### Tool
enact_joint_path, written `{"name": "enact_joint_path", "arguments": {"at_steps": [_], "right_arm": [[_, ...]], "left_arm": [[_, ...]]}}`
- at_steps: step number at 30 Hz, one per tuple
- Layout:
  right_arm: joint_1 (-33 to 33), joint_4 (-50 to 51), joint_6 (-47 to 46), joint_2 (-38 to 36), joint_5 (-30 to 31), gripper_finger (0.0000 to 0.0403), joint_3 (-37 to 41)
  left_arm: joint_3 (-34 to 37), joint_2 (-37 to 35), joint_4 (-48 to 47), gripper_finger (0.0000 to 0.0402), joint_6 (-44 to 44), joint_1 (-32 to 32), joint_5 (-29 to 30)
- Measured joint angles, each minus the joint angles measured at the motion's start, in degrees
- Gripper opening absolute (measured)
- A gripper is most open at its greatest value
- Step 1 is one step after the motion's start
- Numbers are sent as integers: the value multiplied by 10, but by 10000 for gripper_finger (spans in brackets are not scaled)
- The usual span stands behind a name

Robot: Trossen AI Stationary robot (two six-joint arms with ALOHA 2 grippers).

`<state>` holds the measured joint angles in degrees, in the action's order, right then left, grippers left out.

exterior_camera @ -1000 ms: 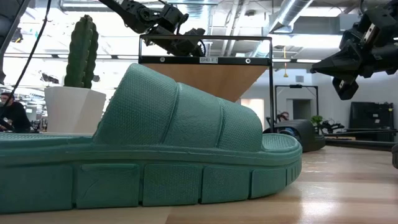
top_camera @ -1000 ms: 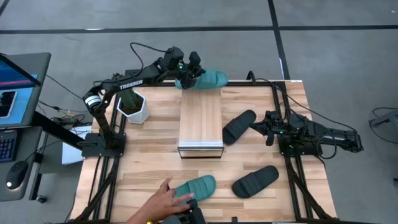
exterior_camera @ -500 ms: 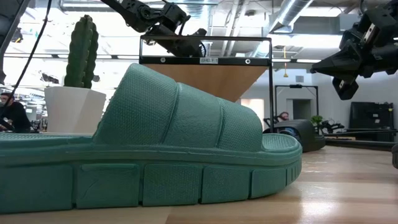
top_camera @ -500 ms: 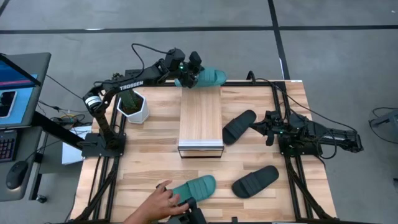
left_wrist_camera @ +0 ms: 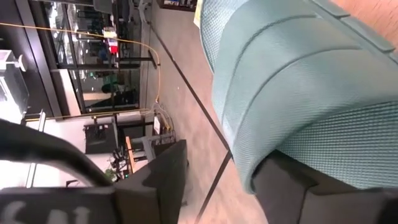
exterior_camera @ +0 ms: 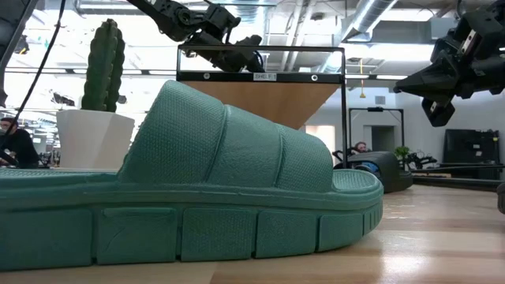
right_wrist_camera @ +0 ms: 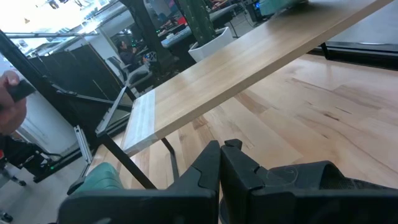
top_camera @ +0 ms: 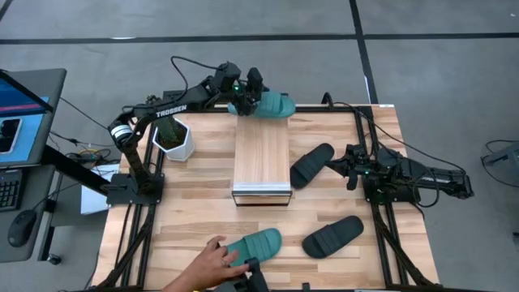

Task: Pick and place slides into the shelf
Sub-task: Put the top green slide on the shelf

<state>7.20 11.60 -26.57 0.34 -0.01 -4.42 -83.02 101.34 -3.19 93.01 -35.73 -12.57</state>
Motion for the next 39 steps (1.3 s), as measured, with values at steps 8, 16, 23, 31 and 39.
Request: {"name": "enact_joint_path", "arguments": {"at_steps": [8, 16, 23, 31, 39], "right_arm": [[0, 0, 0, 0, 0, 1, 0], [0, 0, 0, 0, 0, 1, 0], [0, 0, 0, 0, 0, 1, 0], [0, 0, 0, 0, 0, 1, 0], [0, 0, 0, 0, 0, 1, 0]], "left_arm": [[0, 0, 2, 178, -12, 0, 37], [0, 0, 5, 178, -64, 1, 32], [0, 0, -5, 178, 0, 5, 28], [0, 0, -8, 178, 20, 13, 55], [0, 0, -9, 178, 5, 34, 79]]}}
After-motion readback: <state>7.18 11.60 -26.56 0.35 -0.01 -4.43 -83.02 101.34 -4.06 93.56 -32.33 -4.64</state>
